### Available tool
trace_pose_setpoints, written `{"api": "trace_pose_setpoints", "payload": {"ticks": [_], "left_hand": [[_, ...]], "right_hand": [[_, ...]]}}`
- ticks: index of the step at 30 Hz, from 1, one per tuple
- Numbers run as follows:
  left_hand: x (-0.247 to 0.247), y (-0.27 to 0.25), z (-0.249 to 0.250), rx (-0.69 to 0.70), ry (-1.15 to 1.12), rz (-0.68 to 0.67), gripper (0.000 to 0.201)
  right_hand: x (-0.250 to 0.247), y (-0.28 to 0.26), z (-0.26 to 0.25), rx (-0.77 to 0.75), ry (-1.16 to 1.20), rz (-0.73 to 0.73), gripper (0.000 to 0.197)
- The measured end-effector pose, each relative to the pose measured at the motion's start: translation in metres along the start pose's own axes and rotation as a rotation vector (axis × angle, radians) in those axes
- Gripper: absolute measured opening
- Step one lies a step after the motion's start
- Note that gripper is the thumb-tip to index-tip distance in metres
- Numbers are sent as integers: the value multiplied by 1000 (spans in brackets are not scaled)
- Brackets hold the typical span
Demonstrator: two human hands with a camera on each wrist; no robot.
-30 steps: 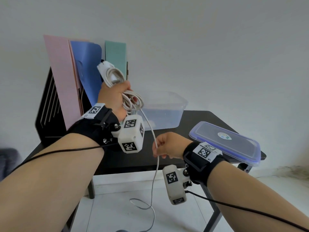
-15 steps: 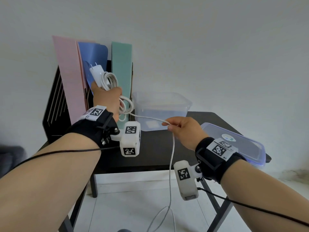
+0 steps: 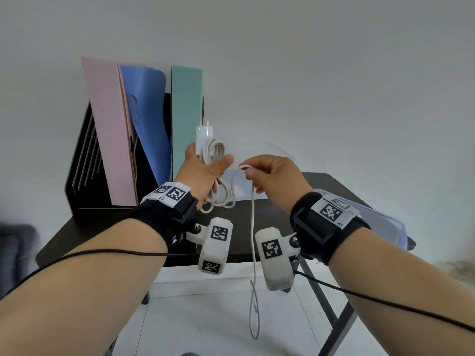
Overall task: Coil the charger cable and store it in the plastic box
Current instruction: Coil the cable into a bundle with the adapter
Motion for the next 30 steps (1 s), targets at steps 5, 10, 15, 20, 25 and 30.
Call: {"api": "trace_pose_setpoints", "payload": {"ticks": [5, 10, 15, 20, 25, 30], "left_hand": [[20, -12, -9, -76, -69, -148, 102], [29, -15, -13, -103, -17, -254, 83], [29, -15, -15, -124, -133, -262, 70], [36, -23, -12, -122, -169, -335, 39], [39, -26, -13, -115, -174, -345, 34], [37, -27, -15, -125, -153, -293, 35]], "right_hand": [[-3, 7, -3, 45, 35, 72, 3], [-3, 9, -2, 54, 28, 125, 13], [-1, 8, -2, 50, 89, 149, 20], [-1, 9, -4, 52, 117, 166, 25], [2, 8, -2, 67, 175, 155, 23], [6, 7, 2, 88, 203, 133, 21]]}}
Point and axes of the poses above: each hand's wrist, its own y-axis towards the middle knuckle, its own x-axis out of the palm, z = x × y, the point moved 7 cm from there along y, towards the middle knuckle, and after that the axes turned 10 degrees about -y, right-handed, at the moved point
